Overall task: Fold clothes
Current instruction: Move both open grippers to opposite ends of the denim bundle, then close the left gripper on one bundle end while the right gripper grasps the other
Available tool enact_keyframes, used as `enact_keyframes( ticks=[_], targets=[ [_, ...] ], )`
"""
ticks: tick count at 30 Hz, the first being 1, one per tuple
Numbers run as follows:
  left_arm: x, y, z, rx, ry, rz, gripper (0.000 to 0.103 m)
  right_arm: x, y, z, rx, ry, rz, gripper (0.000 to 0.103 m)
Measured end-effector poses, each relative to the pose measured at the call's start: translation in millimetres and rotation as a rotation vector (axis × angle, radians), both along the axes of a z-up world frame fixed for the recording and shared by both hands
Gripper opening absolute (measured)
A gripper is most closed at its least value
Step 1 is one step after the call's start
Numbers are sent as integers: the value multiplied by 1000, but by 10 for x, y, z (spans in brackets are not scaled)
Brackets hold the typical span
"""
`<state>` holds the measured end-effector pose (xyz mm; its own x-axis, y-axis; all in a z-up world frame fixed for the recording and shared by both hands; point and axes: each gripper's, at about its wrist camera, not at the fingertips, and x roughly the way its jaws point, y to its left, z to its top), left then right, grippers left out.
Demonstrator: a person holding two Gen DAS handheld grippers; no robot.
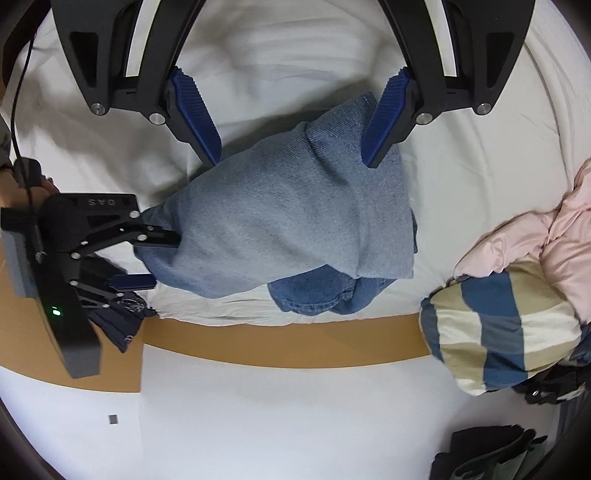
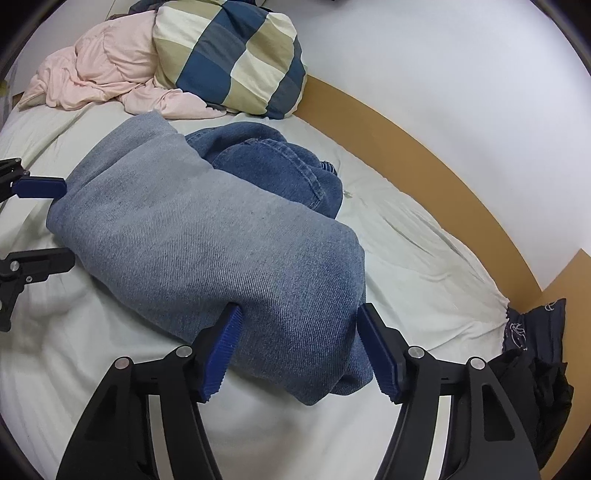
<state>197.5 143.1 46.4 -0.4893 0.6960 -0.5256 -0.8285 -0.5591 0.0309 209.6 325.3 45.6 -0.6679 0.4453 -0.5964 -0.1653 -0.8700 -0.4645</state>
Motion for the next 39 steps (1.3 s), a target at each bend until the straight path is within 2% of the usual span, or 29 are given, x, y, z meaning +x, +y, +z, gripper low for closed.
enact_keyframes(
  ticks=[4,6,9,12,16,17,18,20,23,25,29,33,35,39],
  targets=[
    [117,308,-107,-201,162,-53,83,61,45,-42,-11,6,1,67],
    [108,475,-212,-290,208,-55,84,79,66,-45,-19,5,5,68],
    [65,614,-314,-342,266,-10,84,28,137,-67,-55,2,9,72],
    [-14,552,-275,-300,226,-2,82,37,183,-71,-79,-4,22,75],
    [-114,440,-190,-223,154,-17,79,174,106,-57,-47,-23,91,76],
    [-127,419,-172,-207,143,-19,77,222,47,-68,-28,-36,133,82],
    [-140,402,-155,-194,134,-20,76,272,-25,-89,-5,-53,178,94],
    [-169,376,-122,-172,119,-21,75,339,-200,-192,106,-92,241,100],
    [-212,344,-67,-143,96,-23,73,328,-447,-461,353,-171,261,100],
    [-248,323,-26,-121,76,-26,72,294,-536,-596,450,-202,266,100],
    [-322,294,34,-83,40,-26,71,185,-599,-647,532,-192,233,101],
    [-347,273,66,-64,31,-2,71,53,-603,-712,638,-219,196,103],
    [-363,254,68,-57,18,2,70,-13,-590,-724,647,-226,185,103],
    [-378,248,56,-55,7,2,70,-103,-610,-630,612,-159,171,103]
  ],
)
